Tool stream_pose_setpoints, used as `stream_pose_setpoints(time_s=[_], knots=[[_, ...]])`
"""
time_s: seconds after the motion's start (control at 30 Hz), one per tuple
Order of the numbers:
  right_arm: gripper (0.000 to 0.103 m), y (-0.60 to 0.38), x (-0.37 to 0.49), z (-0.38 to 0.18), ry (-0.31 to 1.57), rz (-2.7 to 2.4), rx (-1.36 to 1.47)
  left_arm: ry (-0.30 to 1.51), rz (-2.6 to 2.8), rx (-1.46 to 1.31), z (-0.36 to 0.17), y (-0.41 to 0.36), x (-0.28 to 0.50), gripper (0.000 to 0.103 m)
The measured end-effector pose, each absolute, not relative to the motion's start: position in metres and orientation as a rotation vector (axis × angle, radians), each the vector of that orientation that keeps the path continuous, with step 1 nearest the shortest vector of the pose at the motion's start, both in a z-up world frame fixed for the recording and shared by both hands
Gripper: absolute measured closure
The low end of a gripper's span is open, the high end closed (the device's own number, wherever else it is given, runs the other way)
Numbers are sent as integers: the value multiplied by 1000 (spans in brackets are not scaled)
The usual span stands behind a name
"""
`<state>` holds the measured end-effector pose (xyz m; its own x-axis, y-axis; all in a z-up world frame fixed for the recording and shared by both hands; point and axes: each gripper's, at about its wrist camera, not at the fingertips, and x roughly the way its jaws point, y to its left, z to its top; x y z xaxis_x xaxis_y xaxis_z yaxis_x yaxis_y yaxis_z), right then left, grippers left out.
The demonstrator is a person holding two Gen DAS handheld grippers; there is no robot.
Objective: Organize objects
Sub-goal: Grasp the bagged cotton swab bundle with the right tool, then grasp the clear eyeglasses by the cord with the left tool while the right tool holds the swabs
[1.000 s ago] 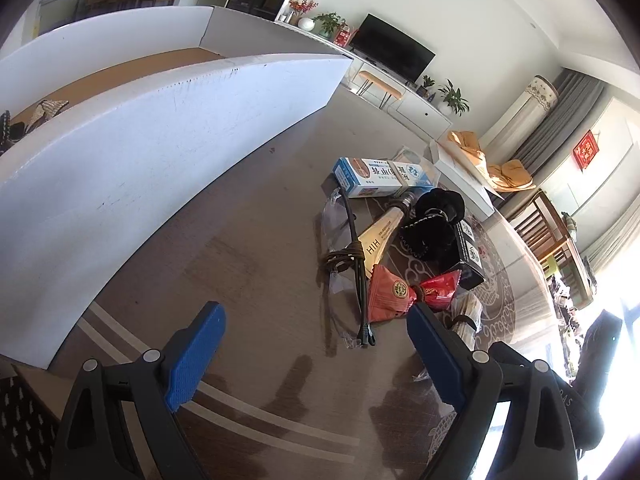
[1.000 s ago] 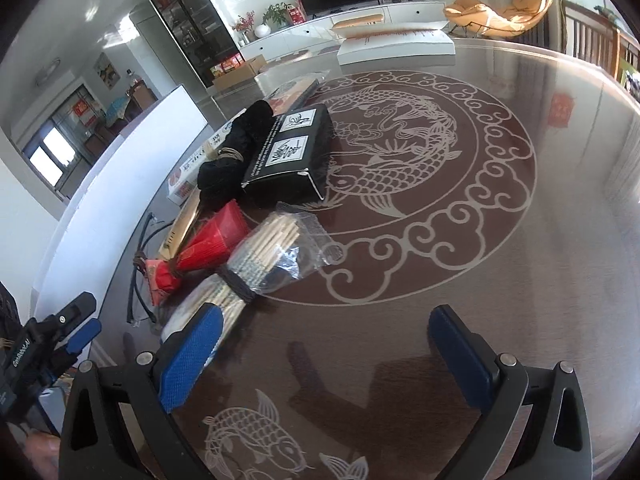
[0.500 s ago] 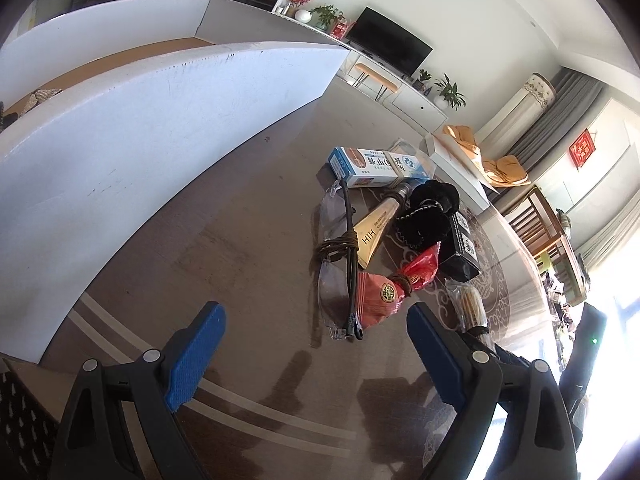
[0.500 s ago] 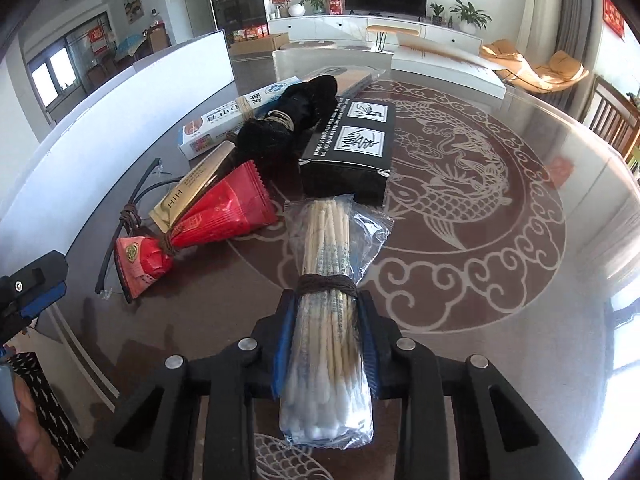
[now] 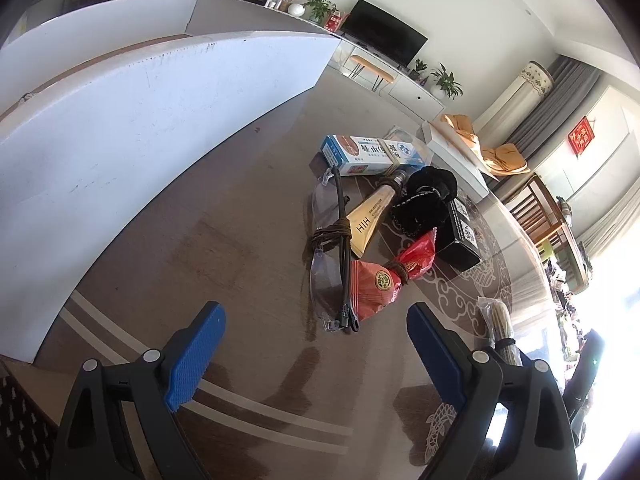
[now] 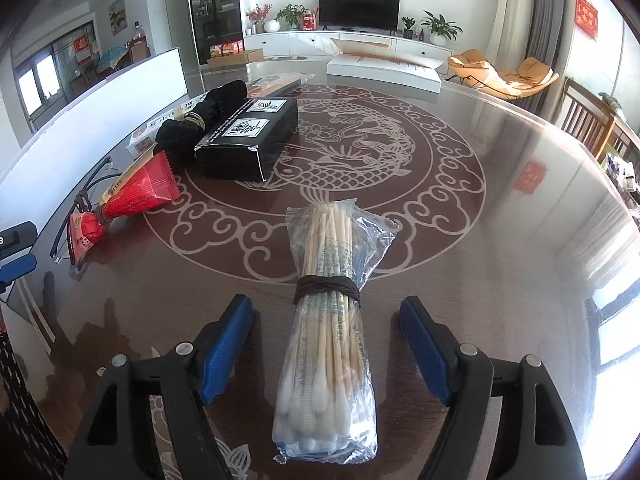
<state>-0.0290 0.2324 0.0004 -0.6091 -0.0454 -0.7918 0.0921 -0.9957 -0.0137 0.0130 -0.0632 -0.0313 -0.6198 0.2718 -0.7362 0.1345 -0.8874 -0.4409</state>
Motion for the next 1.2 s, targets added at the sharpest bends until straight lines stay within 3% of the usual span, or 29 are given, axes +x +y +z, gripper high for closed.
stream_pose_setpoints(time_s=[0.33,1.2], knots=[[6,231,-33,-4,70,-2745,1390,-727,2629,-1340,-33,-61,11,10],[5,232,-35,-5,69,-2747,1396,-746,2622,-1351,-36,-63,11,10]])
